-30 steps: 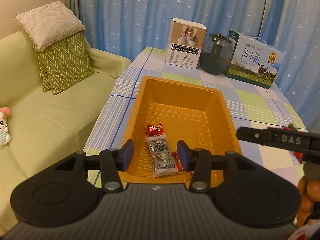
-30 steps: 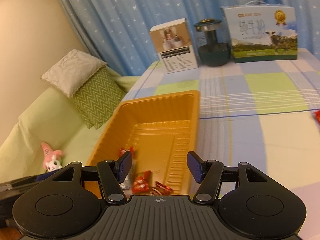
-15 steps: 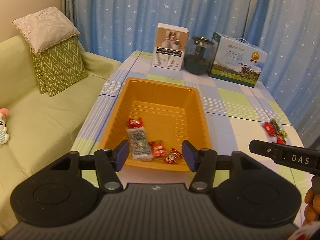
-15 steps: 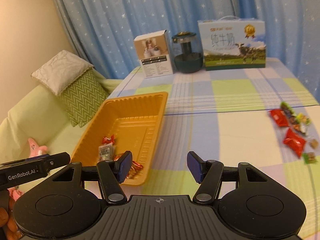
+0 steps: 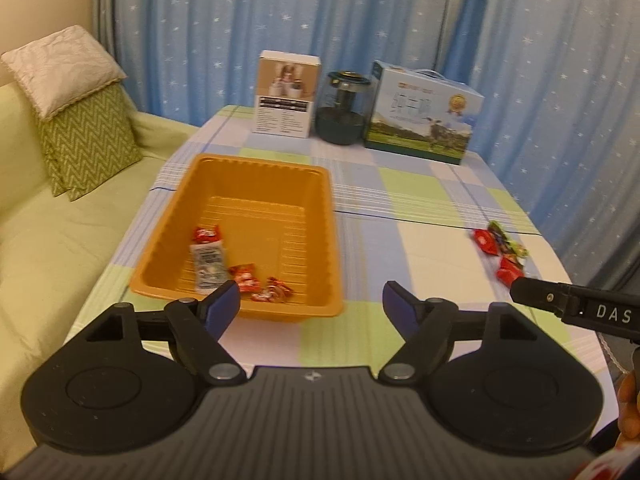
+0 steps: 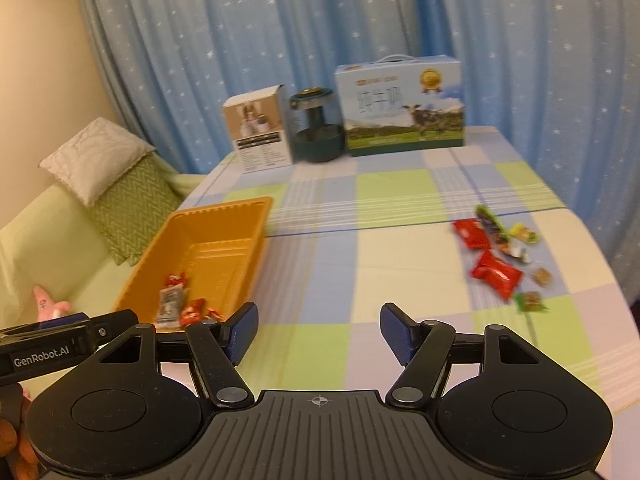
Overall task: Organize snacks
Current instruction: 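Open the right tool over the tray and withdraw both tools, then reach the right tool to the snack pile and grasp a green-ended brown candy, then grasp a red-wrapped candy with the left tool while the right tool holds its candy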
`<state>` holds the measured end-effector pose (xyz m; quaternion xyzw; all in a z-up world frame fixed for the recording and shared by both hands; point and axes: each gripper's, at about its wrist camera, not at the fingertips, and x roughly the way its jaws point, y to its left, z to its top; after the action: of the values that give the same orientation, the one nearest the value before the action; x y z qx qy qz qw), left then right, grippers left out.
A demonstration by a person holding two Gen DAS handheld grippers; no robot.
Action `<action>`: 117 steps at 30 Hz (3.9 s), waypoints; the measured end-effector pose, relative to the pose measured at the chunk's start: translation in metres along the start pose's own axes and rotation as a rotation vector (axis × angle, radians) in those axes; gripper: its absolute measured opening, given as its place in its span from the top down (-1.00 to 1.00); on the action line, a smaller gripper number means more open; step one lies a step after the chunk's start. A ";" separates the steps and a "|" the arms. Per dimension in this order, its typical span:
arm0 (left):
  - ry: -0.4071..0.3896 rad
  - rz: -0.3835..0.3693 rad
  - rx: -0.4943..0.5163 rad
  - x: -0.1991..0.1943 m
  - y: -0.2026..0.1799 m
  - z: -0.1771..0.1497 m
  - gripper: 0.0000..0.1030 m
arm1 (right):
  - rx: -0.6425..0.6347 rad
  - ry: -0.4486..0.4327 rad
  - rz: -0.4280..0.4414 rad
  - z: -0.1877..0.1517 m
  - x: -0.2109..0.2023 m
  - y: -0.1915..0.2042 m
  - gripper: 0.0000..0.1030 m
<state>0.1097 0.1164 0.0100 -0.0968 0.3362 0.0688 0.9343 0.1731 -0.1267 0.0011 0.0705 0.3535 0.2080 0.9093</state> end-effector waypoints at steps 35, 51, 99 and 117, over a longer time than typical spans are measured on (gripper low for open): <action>0.047 -0.187 0.143 0.033 -0.114 -0.013 -0.71 | 0.210 -0.021 -0.201 -0.027 -0.039 -0.127 -0.37; 0.092 -0.185 0.148 0.077 -0.125 -0.017 -0.71 | 0.156 -0.040 -0.243 -0.029 0.001 -0.157 -0.37; 0.155 -0.198 0.150 0.184 -0.151 -0.014 -0.71 | -0.046 0.010 -0.305 0.008 0.139 -0.216 0.52; 0.152 -0.282 0.418 0.222 -0.184 -0.011 -0.67 | 0.007 0.078 -0.105 0.003 0.132 -0.212 0.53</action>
<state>0.3082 -0.0506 -0.1160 0.0476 0.3953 -0.1406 0.9065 0.3321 -0.2618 -0.1357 0.0467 0.3925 0.1613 0.9043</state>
